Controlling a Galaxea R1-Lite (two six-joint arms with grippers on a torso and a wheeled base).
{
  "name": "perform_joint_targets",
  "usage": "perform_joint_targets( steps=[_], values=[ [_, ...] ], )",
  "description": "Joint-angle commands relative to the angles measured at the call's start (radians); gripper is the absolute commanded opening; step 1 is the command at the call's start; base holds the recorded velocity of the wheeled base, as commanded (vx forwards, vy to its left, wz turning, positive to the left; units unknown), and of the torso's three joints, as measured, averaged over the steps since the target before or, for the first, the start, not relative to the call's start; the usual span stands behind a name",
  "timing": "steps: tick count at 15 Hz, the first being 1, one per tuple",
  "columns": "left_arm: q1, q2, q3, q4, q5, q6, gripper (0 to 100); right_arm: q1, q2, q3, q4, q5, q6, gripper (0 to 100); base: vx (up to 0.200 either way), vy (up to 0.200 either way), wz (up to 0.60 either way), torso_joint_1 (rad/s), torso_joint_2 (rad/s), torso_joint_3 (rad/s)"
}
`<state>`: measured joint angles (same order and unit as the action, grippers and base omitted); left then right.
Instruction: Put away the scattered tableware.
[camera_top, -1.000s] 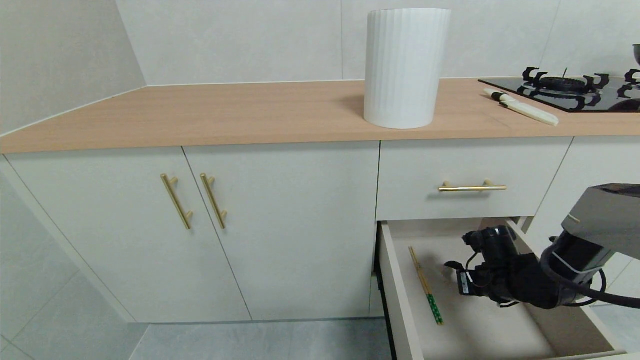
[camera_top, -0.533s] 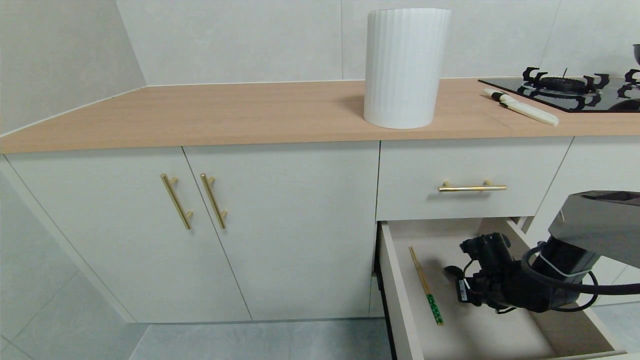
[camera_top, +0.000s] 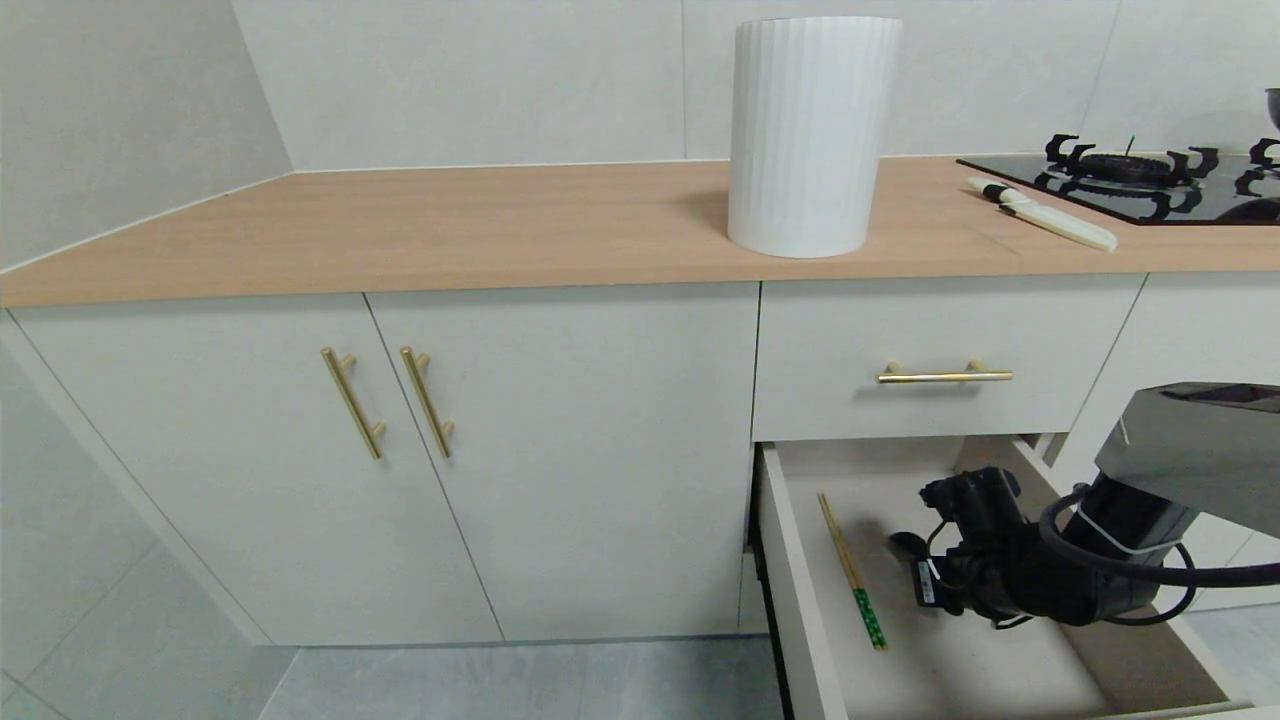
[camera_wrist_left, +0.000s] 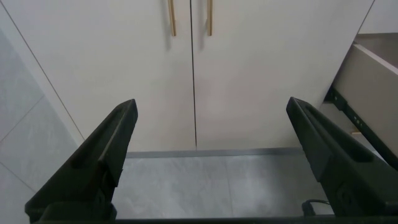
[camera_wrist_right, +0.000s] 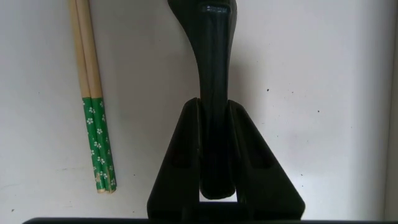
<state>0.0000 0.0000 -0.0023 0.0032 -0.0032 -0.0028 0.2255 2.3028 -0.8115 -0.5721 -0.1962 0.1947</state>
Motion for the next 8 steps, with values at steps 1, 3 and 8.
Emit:
perform_joint_targets(
  steps=[1, 3, 8],
  values=[
    [0.0, 0.0, 0.001, 0.0, 0.0, 0.0, 100, 0.001, 0.0, 0.0, 0.0, 0.0, 0.0, 100, 0.0, 0.0, 0.0, 0.0, 0.0, 0.0],
    [0.0, 0.0, 0.001, 0.0, 0.0, 0.0, 100, 0.001, -0.002, 0.0, 0.0, 0.0, 0.0, 100, 0.0, 0.0, 0.0, 0.0, 0.0, 0.0],
    [0.0, 0.0, 0.001, 0.0, 0.0, 0.0, 100, 0.0, -0.009, 0.002, 0.0, -0.002, 0.0, 100, 0.0, 0.0, 0.0, 0.0, 0.0, 0.0]
  ],
)
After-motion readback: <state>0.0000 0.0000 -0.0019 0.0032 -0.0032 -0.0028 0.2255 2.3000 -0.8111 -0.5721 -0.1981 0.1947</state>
